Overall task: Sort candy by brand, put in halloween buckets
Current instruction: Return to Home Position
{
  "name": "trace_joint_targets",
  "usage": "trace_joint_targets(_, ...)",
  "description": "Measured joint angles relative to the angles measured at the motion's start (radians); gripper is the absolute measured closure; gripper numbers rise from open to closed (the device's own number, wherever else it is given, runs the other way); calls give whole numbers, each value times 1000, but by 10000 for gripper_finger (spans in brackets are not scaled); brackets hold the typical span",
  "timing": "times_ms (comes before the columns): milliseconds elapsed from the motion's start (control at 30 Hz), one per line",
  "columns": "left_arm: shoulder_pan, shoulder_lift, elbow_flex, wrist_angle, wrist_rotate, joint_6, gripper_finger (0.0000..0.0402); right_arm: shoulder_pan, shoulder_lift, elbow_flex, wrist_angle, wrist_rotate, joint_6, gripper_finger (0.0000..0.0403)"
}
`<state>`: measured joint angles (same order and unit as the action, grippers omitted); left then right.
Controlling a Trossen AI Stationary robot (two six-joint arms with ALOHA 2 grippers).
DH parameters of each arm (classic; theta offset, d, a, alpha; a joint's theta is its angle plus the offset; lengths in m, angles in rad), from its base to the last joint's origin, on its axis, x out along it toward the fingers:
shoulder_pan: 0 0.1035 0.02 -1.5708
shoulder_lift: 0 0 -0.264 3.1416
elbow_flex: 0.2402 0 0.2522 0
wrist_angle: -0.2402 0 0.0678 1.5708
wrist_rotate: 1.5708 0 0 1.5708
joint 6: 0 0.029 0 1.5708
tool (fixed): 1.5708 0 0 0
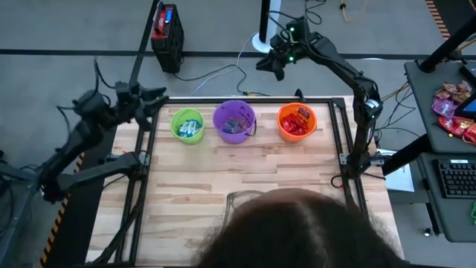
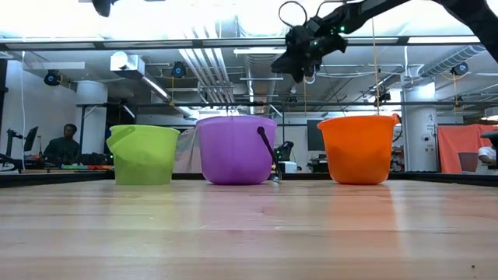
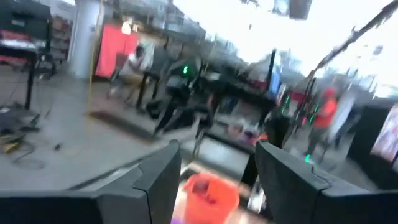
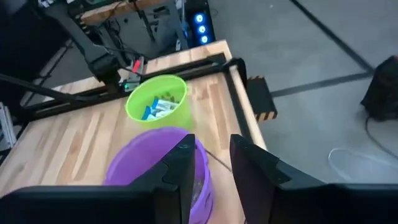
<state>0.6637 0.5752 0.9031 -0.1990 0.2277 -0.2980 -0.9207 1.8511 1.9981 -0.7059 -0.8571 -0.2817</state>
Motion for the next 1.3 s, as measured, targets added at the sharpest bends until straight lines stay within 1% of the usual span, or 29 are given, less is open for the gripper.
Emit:
trace_joint_targets(67,0,-34,-127,154,5,-52,212,0,2,-25,21,-10,6,309)
trace_joint_targets(133,1,-59,-235,300,43,-97,212,0,3,-40,53,-35,8,306)
trace_joint_targets(200,1,-85,-312,421,80,-88,212,7,-1,-49,79,-44,17,304)
trace_joint_targets(267,2,-122,-368,470,80,-62,212,25,-6,-64,105,-44,31,302)
trace_joint_targets(400,4,-211,-488,467,82,-57,212,96,-30,-118,180,-44,81,306)
trace_joint_targets(467,4,-267,-552,513,114,-60,212,144,-56,-153,200,-43,86,309)
trace_joint_targets(567,4,-350,-644,650,190,-92,212,229,-113,-225,232,-22,85,313)
trace_joint_targets(633,4,-398,-701,721,228,-118,212,293,-155,-280,264,41,107,315)
trace_joint_targets(733,4,-464,-770,768,282,-145,212,394,-229,-386,388,162,172,317)
trace_joint_targets(867,4,-536,-847,774,321,-144,212,537,-343,-579,696,301,264,314)
trace_joint_targets(967,4,-576,-892,811,351,-117,212,647,-404,-737,929,466,281,311)
trace_joint_targets(1067,3,-564,-886,773,394,-81,212,742,-434,-884,1145,592,281,310)
trace_joint_targets(1133,3,-550,-883,766,392,-79,212,793,-439,-978,1306,622,264,312)
trace_joint_targets(1200,3,-537,-882,762,387,-78,212,836,-432,-1056,1418,622,257,315)
trace_joint_targets(1233,3,-532,-882,761,387,-78,212,857,-429,-1084,1437,622,259,317)
trace_joint_targets(1300,4,-521,-882,760,386,-78,212,889,-424,-1136,1420,620,264,320)
